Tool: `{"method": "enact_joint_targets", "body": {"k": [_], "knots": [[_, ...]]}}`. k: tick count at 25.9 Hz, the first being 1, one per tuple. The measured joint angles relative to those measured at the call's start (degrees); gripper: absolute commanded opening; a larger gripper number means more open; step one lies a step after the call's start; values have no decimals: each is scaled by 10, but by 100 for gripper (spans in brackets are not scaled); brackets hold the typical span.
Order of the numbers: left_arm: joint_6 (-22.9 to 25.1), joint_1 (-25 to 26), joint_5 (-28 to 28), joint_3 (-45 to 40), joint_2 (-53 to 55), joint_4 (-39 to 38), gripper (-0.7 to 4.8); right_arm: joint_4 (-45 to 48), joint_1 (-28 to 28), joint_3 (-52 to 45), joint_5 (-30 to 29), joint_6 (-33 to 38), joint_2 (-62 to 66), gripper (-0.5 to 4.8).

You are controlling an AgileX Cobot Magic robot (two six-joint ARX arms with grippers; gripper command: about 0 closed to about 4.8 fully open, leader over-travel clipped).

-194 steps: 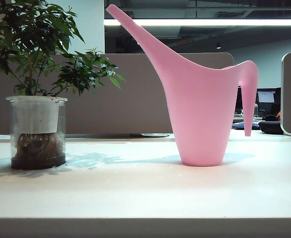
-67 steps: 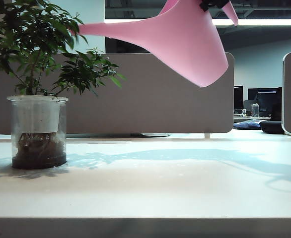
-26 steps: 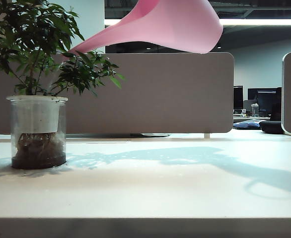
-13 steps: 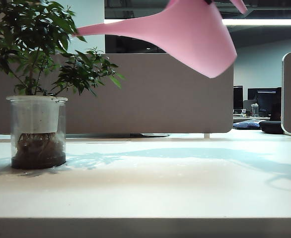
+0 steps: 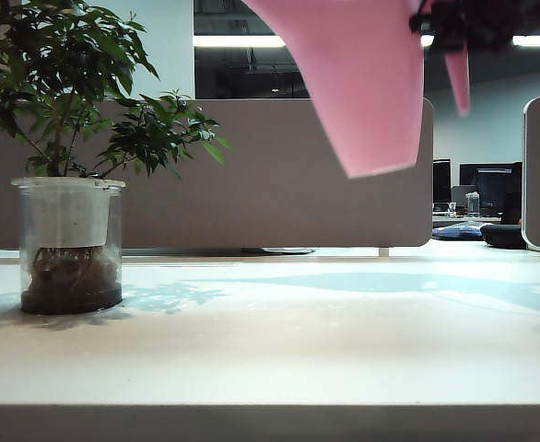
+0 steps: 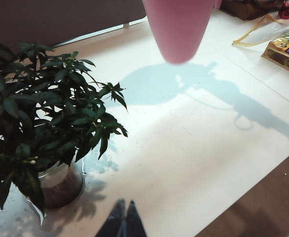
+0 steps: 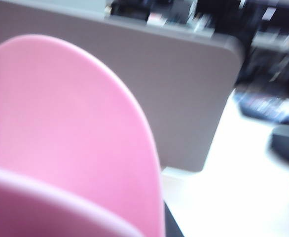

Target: Pick up the watering can from the table, water the potted plant, and put the can back.

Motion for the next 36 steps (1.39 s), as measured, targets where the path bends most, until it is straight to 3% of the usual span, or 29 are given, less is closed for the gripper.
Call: {"method": "enact_joint_targets", "body": {"k": [4,7,12,15,19,23,25,29,36], "knots": [[0,0,0,0,0,0,-5,19,-3,-56,-32,55,20,85],[0,0,0,0,0,0,-5,96,-1,-122,-37,59,34,85],[0,0,0,0,-1,-2,-5,234,-2,-216,-4,75,53,85],[0,0,0,0,-1,-3,-5,268,-3,-228,1,76,75,85],[0,0,0,0,-1,-7,-5,266,-2,-231,2,85,98,97],[0,0,-3,0,-1,-9,-5,269,-2,-230,0,91,100,218],[0,0,-3,0,-1,-9,-5,275,-2,-229,0,95,100,235],[0,0,-3,0,-1,-9,-5,263,-4,-229,0,95,99,235],[0,0,-3,0,0,-9,-5,156,-4,-229,0,95,66,249]]}}
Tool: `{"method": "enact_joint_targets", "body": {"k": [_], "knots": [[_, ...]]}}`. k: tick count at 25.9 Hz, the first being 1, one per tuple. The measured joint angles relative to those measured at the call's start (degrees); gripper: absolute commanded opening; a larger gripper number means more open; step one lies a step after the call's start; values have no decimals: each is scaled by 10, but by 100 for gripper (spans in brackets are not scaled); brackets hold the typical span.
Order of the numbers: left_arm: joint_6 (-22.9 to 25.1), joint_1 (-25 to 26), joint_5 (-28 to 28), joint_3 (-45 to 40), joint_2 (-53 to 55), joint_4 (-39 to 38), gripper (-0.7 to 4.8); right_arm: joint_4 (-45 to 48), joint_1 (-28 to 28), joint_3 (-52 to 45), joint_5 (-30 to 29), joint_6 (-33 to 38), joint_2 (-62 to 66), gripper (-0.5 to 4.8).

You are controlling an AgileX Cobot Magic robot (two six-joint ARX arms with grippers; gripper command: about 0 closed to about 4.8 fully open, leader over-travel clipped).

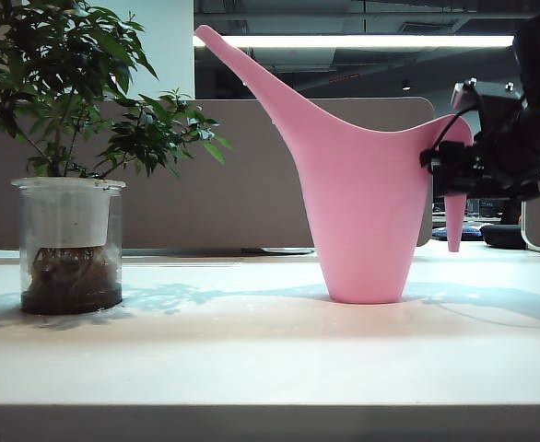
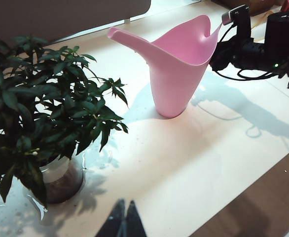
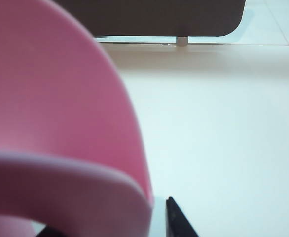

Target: Pick up the watering can from the table, water the potted plant, and put the can back.

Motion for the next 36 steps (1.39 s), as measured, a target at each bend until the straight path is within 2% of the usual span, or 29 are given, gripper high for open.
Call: {"method": "enact_joint_targets", "body": {"k": [5,16,18,20,24,25,28,36], "knots": [[0,0,0,0,0,0,-5,-50,0,0,0,-24,-32,280],[0,0,0,0,0,0,-5,-213,0,0,0,-26,-146,265],[0,0,0,0,0,0,-5,-246,0,0,0,-26,-179,225],[0,0,-1,0,0,9,-5,-290,0,0,-4,-26,-233,152],[0,0,-23,-7,0,70,-5,-352,0,0,-18,-26,-300,76],[0,0,-30,-14,1,88,-5,-367,0,0,-25,-26,-317,36],[15,0,-53,-87,-1,185,-5,-443,0,0,-61,-26,-412,35],[27,0,-37,-245,-60,273,-5,-578,0,-2,-38,-16,-594,0]]}}
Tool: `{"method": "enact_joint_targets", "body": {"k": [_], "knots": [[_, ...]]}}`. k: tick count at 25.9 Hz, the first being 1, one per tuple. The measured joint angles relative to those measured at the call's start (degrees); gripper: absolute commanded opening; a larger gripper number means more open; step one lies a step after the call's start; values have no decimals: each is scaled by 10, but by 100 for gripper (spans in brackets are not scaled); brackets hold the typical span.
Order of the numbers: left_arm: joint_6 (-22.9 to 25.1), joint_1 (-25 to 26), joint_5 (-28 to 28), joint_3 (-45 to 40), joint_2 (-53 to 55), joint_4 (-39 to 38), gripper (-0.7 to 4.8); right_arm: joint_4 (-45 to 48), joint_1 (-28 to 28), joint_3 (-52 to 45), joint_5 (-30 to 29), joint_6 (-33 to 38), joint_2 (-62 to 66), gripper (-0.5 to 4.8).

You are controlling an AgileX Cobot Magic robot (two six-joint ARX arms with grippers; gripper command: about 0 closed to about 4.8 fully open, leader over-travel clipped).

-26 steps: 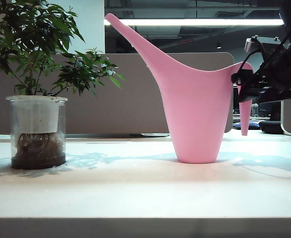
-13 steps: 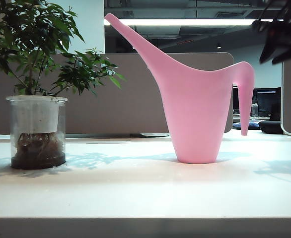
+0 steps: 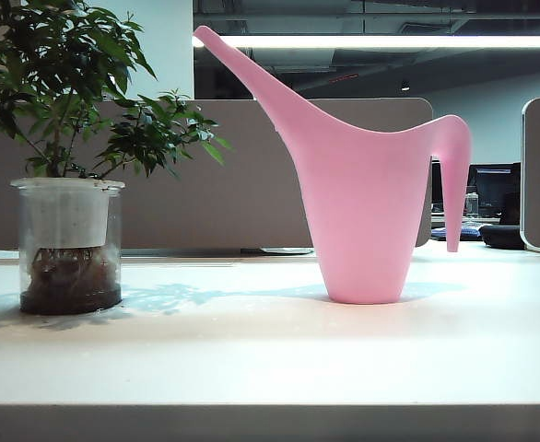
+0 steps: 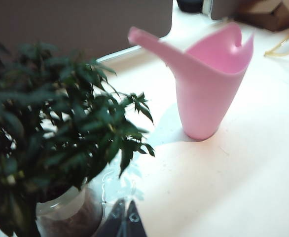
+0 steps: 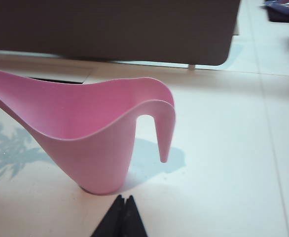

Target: Pick up the watering can from the table, water the potted plant, and put the can back.

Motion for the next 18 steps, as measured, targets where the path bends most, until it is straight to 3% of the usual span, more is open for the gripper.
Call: {"method": "enact_joint_targets", "body": {"k": [8,14,18], "knots": [[-1,0,0,-159,-133,109,-5,13,0,-96,33,1,-204,-5],[-50,0,-12,-243,-145,126,-5,40,0,-193,34,2,-296,-5],[-55,0,-3,-327,-145,267,-5,55,0,-261,34,12,-345,-5]]}}
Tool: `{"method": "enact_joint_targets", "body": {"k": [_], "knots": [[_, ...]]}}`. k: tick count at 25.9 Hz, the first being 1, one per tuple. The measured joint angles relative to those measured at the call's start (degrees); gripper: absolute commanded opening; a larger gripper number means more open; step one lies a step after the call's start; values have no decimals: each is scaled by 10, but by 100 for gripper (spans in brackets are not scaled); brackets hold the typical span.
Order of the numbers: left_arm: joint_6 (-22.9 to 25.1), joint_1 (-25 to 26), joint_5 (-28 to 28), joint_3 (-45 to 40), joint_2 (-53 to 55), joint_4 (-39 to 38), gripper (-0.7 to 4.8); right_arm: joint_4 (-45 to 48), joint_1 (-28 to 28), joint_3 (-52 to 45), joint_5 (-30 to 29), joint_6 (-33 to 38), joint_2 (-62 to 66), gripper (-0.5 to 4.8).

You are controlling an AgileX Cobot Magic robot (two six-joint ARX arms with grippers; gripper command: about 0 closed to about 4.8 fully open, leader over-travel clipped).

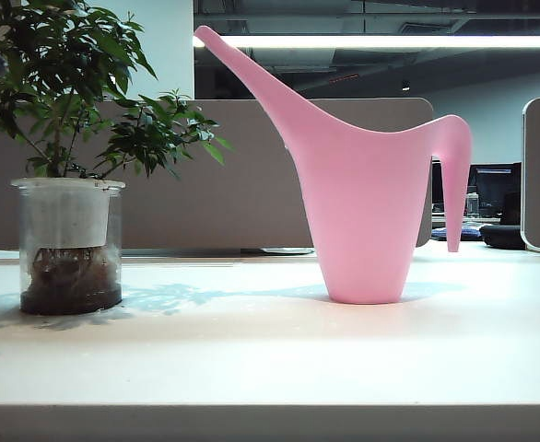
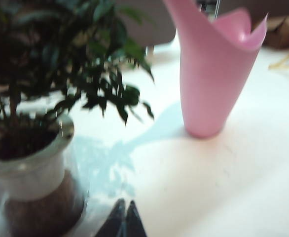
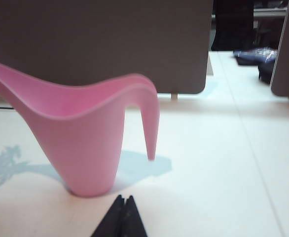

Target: Pick up the watering can from the table, water the potted plant, and put the can back.

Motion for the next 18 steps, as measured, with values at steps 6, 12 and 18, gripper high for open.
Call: {"method": "enact_joint_targets", "body": {"k": [6,12,18], "knots": [[-8,0,1,-74,-2,66,-5,26,2,-73,0,48,-8,-5],[-11,0,1,-140,-25,113,-5,75,2,-129,0,51,-8,-5],[-11,0,1,-162,-98,130,-5,123,3,-167,0,2,-8,-5]]}}
